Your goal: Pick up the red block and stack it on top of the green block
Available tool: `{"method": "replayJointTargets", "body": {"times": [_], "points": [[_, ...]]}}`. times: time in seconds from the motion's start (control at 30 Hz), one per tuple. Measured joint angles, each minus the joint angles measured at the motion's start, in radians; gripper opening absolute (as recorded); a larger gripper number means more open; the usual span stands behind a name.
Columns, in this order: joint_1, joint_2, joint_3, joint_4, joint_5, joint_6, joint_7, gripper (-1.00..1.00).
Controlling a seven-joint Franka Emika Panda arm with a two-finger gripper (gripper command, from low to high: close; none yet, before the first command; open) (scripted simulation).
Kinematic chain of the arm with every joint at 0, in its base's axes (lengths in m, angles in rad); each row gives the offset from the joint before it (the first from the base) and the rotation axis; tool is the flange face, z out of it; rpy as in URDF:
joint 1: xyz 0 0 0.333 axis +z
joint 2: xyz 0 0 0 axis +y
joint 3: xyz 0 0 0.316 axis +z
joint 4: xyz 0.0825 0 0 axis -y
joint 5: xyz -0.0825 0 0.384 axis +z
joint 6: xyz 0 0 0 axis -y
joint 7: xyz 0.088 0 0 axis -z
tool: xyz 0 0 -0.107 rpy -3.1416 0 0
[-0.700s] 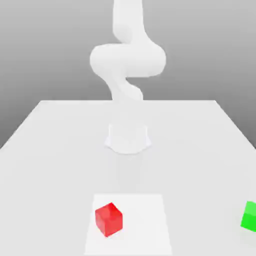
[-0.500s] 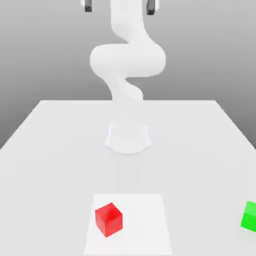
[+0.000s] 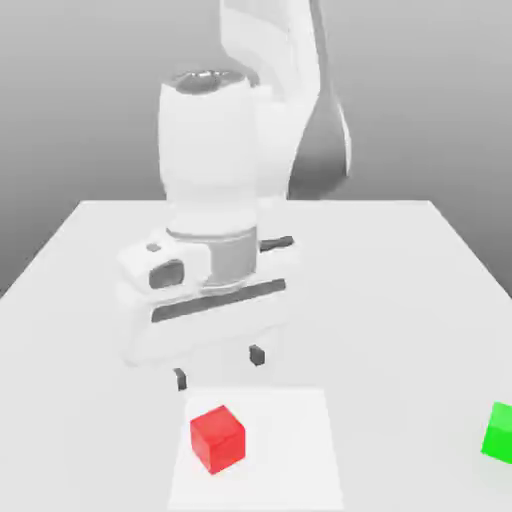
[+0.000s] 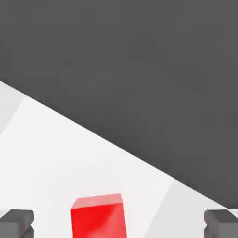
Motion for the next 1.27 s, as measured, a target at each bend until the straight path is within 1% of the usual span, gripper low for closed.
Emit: {"method": "replayJointTargets", "body": {"times": [0.1, 0.2, 0.23, 0.47, 0.6, 0.67, 1.0, 1.07, 1.13, 1.17, 1.27], "points": [[-0.017, 0.109, 0.024, -0.001, 0.041, 0.080, -0.058, 0.00], [-0.057, 0.218, 0.075, 0.014, 0.094, 0.169, -0.101, 0.00], [-0.068, 0.241, 0.089, 0.018, 0.104, 0.189, -0.109, -1.00], [-0.070, 0.241, 0.090, 0.018, 0.101, 0.187, -0.106, -1.00], [-0.045, 0.118, 0.050, -0.002, 0.032, 0.085, -0.055, -1.00], [-0.028, 0.063, 0.052, -0.001, -0.001, 0.030, -0.027, -1.00], [0.249, 0.097, 0.292, 0.174, -0.081, -0.114, 0.120, -1.00], [0.309, 0.131, 0.334, 0.215, -0.099, -0.121, 0.149, -1.00], [0.378, 0.225, 0.356, 0.271, -0.140, -0.083, 0.191, -1.00], [0.399, 0.270, 0.355, 0.286, -0.158, -0.054, 0.205, 1.00], [0.399, 0.270, 0.355, 0.286, -0.158, -0.054, 0.205, 1.00]]}}
